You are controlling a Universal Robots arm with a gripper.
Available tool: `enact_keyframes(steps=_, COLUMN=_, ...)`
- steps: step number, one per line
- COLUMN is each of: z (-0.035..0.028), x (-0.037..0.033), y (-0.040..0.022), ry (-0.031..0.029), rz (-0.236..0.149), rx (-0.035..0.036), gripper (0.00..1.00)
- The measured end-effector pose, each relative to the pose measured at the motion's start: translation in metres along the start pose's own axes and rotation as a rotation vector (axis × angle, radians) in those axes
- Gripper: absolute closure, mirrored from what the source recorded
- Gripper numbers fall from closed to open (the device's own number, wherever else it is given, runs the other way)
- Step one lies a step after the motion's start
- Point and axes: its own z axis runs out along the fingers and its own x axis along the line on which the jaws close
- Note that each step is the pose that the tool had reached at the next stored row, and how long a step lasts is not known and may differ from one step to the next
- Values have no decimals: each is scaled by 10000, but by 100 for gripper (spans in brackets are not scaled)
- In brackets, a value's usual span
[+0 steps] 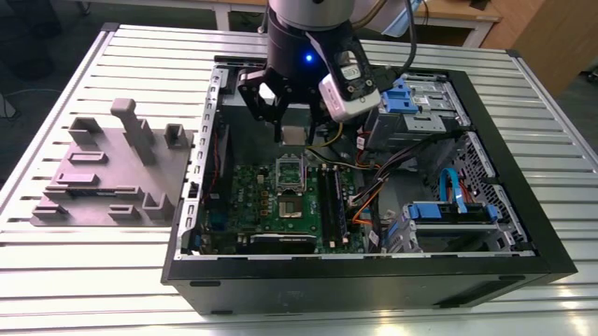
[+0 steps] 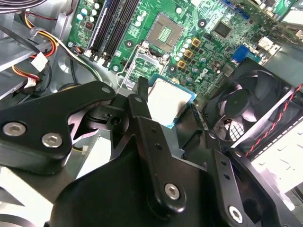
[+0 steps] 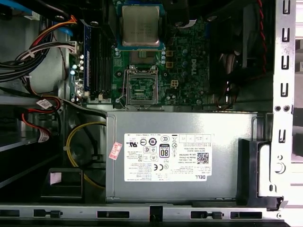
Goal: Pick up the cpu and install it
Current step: 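Place the cpu into insertion slot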
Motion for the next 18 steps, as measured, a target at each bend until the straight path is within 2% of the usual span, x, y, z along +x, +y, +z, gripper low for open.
enact_keyframes(steps=18, z=44, x=0, y=-1, ry=0, rz=0, rx=0, gripper=53)
